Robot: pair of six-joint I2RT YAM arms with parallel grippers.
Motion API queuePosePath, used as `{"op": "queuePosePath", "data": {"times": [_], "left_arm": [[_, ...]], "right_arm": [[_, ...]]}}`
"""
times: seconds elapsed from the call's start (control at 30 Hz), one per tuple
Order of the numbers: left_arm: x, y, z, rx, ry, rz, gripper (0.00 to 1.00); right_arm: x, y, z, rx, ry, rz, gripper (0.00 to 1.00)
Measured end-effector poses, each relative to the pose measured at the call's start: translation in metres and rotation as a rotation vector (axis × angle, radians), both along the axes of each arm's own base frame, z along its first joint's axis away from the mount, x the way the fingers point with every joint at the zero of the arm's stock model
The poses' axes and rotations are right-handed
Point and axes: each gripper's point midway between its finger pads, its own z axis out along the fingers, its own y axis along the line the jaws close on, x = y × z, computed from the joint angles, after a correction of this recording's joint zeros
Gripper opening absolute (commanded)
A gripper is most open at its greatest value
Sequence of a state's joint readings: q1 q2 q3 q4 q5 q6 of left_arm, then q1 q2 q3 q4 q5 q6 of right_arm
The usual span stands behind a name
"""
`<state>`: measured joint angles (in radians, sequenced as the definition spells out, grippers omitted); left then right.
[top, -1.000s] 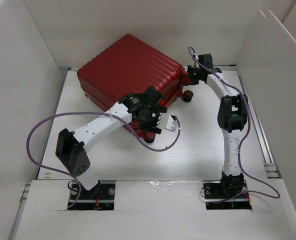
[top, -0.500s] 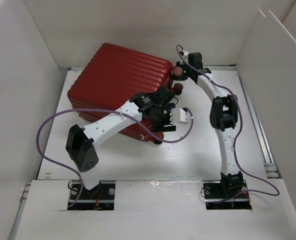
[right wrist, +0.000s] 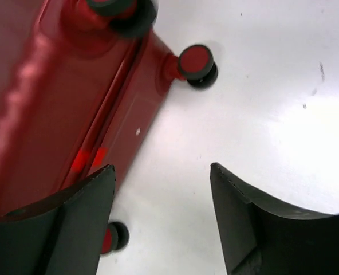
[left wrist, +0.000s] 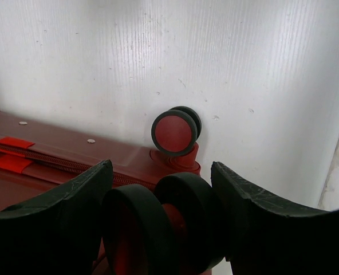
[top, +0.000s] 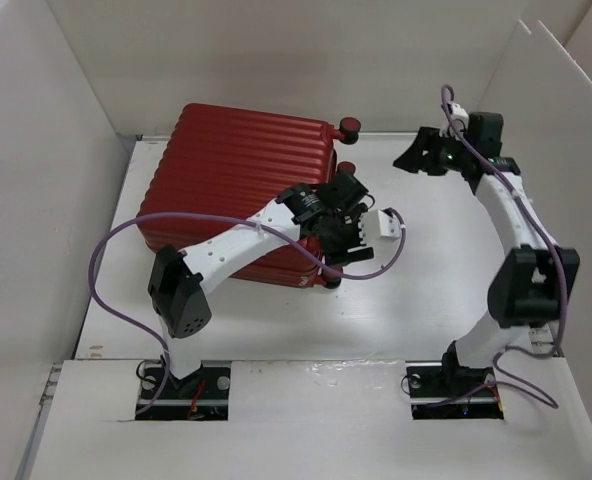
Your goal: Pack the luggage
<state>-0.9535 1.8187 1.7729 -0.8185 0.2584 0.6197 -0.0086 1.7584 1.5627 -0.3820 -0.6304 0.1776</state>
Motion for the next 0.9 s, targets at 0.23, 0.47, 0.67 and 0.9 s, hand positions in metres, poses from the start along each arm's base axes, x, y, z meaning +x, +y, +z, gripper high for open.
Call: {"op": "queuePosePath", "data": {"times": [0.23,0.47,0.67,0.9], "left_arm": [[0.002,0.001,0.001,0.001,-0.026,0.000,0.45],[0.007,0.003,0.001,-0.002,-0.038,0.046,0.22],[0.013,0.004,0.006,-0.061,-0.049,0.085,0.00],[0.016,0.003,0.008,-0.090,-0.033,0.102,0.00]], "right_arm": [[-0.113,0.017,-0.020,0.016,-0.027,0.032,0.85],[-0.224,0.059,-0.055,0.075,-0.173,0.048,0.77],[-0.283,0.074,-0.050,0.285,-0.407,0.028,0.16],[-0.303,0.115,-0.092,0.214,-0.296,0.085,0.50]]}}
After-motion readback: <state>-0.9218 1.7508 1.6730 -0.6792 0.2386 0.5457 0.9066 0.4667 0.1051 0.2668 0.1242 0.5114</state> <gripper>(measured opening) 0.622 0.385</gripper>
